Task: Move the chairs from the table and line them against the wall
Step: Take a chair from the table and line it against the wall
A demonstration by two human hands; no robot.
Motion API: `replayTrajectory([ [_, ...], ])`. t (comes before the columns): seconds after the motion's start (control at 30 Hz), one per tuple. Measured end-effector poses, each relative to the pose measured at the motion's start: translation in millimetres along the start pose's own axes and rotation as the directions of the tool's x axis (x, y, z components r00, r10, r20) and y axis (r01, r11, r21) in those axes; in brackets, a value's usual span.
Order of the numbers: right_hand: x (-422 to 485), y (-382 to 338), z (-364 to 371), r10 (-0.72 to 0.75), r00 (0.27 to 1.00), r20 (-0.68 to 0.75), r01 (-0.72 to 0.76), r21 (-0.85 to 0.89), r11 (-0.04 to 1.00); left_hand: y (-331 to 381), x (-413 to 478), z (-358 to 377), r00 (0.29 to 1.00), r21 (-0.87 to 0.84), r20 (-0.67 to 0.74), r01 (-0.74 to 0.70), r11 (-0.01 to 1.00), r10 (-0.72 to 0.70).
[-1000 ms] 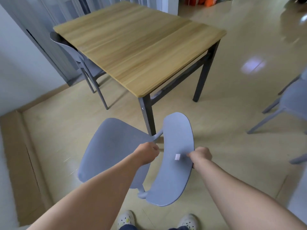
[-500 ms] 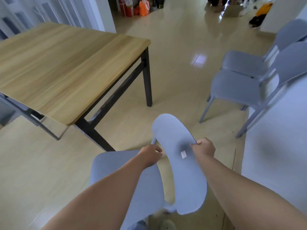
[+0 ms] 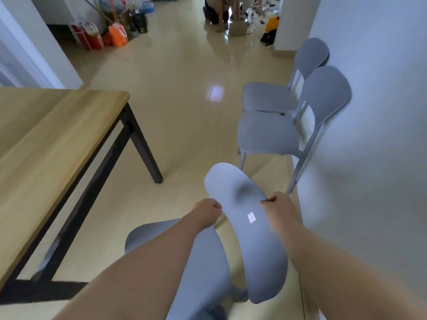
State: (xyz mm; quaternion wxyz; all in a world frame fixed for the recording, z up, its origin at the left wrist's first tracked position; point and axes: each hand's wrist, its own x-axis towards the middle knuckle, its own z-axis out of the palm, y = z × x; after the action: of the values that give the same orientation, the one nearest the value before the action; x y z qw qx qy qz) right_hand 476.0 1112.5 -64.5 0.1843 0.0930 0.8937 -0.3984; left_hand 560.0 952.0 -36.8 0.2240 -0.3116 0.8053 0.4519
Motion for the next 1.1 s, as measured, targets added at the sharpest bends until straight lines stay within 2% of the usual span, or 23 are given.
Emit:
replayTrajectory([
  [0.13,36,-24,-7,0.057,0.994,-0.093,-0.049,0.086,0.995,37,45,-26,0.999,0.060,0.021,-0.049,0.997,0.048],
  [0.3,84,-26,-42,0.147,0.961,-0.232,-0.127,0.100,0.987,70,83,-36,0.997,0.049,0.054,-0.061,0.997,0.059],
  [0.43,111,-21,-74,0.194,0.941,-0.277,-0.173,0.097,0.980,95,105,-30,0.994,0.054,0.095,-0.059,0.997,0.053],
  [0.6,130,-21,-102,0.168,0.958,-0.233,-0.157,0.065,0.985,136,121,-6,0.995,0.038,0.085,-0.053,0.998,0.049],
  [0.73,129,-7,-95,0.193,0.981,-0.009,-0.193,0.004,0.981,164,125,23,0.993,0.045,0.103,-0.062,0.997,0.058],
  [0.8,134,0,-94,0.244,0.969,0.047,-0.244,-0.003,0.970,174,126,36,0.992,0.048,0.110,-0.062,0.997,0.057],
  [0.97,154,4,-105,0.298,0.954,0.013,-0.298,0.118,0.947,187,124,58,0.992,0.071,0.119,-0.050,0.996,0.041],
  [1.1,163,13,-122,0.265,0.958,-0.110,-0.255,0.094,0.962,194,125,62,0.995,0.068,0.089,-0.050,0.996,0.044],
])
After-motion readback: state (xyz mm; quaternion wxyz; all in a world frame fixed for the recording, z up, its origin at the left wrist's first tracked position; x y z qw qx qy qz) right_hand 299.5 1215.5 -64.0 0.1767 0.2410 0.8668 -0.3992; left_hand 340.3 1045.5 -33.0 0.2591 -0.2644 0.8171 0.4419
